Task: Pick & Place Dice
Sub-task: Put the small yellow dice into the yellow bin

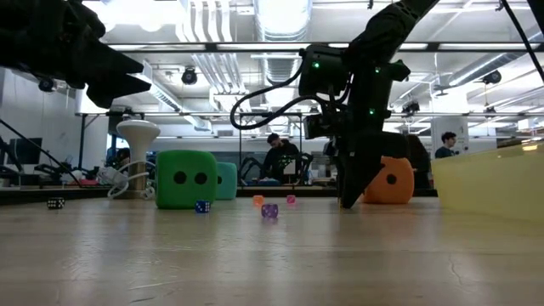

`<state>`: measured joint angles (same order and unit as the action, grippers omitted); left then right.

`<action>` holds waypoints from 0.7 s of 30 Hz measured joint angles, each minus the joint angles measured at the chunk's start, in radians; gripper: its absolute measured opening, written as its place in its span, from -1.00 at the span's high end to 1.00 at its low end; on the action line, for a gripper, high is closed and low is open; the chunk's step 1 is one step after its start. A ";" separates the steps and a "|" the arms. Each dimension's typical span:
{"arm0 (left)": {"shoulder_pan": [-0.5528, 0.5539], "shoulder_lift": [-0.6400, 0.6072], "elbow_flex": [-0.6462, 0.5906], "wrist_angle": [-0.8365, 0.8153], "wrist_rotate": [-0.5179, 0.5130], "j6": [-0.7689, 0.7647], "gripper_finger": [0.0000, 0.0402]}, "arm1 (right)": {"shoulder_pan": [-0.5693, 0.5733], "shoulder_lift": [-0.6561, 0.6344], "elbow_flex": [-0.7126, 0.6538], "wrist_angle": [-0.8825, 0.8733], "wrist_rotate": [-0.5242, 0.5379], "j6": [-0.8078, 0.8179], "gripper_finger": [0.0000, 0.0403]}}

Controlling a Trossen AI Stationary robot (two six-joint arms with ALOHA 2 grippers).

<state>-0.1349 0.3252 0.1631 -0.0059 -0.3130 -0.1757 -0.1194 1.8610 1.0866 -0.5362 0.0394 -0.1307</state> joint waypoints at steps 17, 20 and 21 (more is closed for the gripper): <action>0.000 0.000 0.000 -0.004 0.000 -0.004 -0.23 | 0.004 -0.026 -0.003 -0.016 0.017 0.087 0.80; 0.000 0.000 -0.001 -0.008 0.000 -0.004 -0.22 | 0.009 -0.056 -0.003 -0.012 0.013 0.110 0.80; 0.000 0.000 -0.001 -0.008 0.000 -0.004 -0.22 | 0.011 -0.068 -0.003 -0.013 0.002 0.118 0.80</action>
<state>-0.1349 0.3251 0.1623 -0.0143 -0.3126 -0.1795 -0.1085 1.7934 1.0840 -0.5489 0.0412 -0.0126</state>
